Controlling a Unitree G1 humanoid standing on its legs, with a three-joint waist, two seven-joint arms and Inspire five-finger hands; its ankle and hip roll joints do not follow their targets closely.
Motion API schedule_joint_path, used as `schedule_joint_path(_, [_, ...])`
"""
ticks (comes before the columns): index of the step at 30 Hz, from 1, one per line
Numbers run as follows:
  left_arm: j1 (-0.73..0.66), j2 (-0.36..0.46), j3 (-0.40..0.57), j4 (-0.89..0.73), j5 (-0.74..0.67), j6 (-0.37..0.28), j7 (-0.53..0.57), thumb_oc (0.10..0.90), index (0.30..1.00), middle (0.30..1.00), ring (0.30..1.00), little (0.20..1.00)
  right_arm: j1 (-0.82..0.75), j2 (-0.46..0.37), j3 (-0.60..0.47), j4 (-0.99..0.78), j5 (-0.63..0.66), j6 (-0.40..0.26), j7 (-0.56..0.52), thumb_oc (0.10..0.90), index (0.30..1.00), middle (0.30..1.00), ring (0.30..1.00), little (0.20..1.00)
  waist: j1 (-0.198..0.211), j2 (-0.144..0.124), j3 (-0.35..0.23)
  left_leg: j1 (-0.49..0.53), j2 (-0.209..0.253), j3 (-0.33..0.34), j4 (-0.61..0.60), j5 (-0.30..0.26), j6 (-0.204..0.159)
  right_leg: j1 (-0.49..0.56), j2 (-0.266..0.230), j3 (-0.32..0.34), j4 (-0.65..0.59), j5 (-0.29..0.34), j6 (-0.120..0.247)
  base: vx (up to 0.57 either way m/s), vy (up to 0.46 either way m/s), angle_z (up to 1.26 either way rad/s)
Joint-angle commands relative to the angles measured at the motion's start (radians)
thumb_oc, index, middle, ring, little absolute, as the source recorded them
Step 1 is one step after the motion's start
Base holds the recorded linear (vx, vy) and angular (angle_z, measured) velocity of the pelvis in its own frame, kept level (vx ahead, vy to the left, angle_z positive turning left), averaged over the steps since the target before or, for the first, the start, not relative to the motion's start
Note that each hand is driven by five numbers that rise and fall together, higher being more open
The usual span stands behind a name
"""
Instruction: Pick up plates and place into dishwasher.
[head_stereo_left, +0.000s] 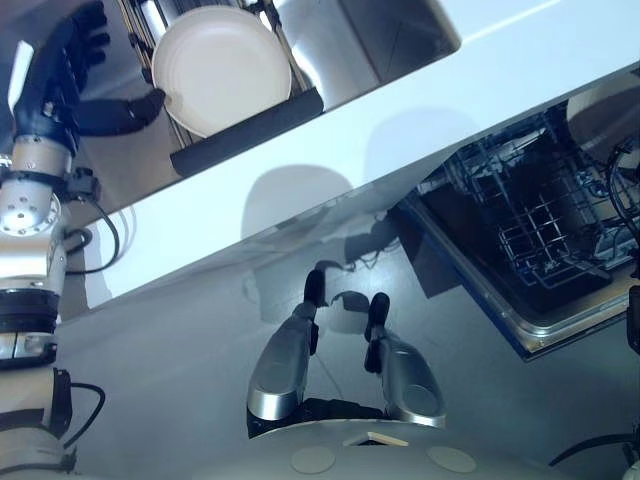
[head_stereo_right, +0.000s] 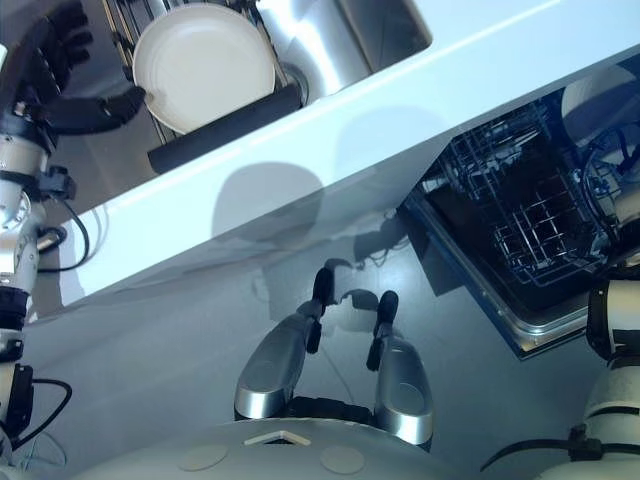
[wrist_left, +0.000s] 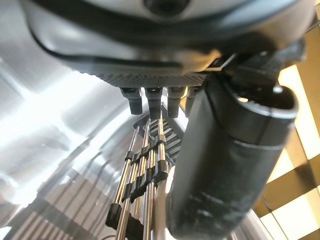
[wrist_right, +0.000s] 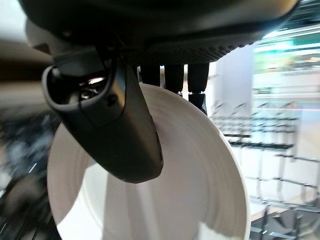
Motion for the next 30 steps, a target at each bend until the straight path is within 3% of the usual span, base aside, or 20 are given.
schedule_joint_path(1, [0.071,0.019,0.053,0.006,0.003,-0.056,0.063,0.8,0.9,0.9,0.9,0.9,0.009,-0.115,0.08,-0.095,-0.063,0.009,-0.015,0.1,0.3,0.3,0.3,0.2,-0.013,-0.025,-0.097,-0.017,-0.028,0.038,0.039,-0.057,0.043,-0.106,0.055,0.008,0.129,-0.049,-0.017,0.0,0.037,-0.08])
schedule_joint_path(5, [0.093,-0.007,0.06,-0.012,0.016,-0.064,0.067,0.8,0.9,0.9,0.9,0.9,0.068,-0.075,0.086,-0.108,-0.072,0.02,0.016,0.1,0.3,0.3,0.3,0.2,-0.011,-0.026,-0.086,-0.008,-0.04,0.035,0.042,-0.056,0.049,-0.101,0.055,0.004,0.136,-0.045,-0.016,0.01,0.05,-0.02])
schedule_joint_path(6, [0.095,-0.011,0.058,-0.014,0.018,-0.066,0.071,0.8,0.9,0.9,0.9,0.9,0.074,-0.066,0.088,-0.112,-0.067,0.027,0.028,0.221,0.404,0.404,0.404,0.321,-0.011,-0.027,-0.084,-0.003,-0.041,0.037,0.041,-0.057,0.05,-0.098,0.054,0.003,0.137,-0.046,-0.016,0.0,0.05,-0.01])
schedule_joint_path(7, [0.097,-0.014,0.059,-0.019,0.018,-0.063,0.071,0.8,0.9,0.9,0.9,0.9,0.08,-0.06,0.087,-0.115,-0.061,0.034,0.042,0.8,0.9,0.9,0.9,0.9,-0.011,-0.027,-0.083,0.002,-0.043,0.037,0.038,-0.057,0.051,-0.094,0.053,0.002,0.135,-0.046,-0.016,0.0,0.051,-0.01])
schedule_joint_path(19, [0.159,-0.07,0.075,-0.053,0.039,-0.076,0.068,0.8,0.9,0.9,0.9,0.9,0.195,0.006,0.026,-0.24,-0.013,0.033,0.045,0.8,0.9,0.9,0.9,0.9,-0.019,-0.039,-0.117,0.097,-0.054,0.058,0.0,-0.061,0.056,-0.007,0.043,0.004,0.109,-0.04,-0.004,0.02,0.047,-0.02])
schedule_joint_path(30, [0.259,-0.148,0.107,-0.055,0.077,-0.089,0.037,0.8,0.9,0.9,0.9,0.9,0.42,0.086,-0.201,-0.468,0.153,-0.087,-0.002,0.8,0.9,0.9,0.9,0.9,-0.048,-0.05,-0.202,0.222,-0.065,0.067,-0.049,-0.082,0.068,0.106,0.036,0.025,0.055,-0.031,0.018,0.08,0.05,-0.02])
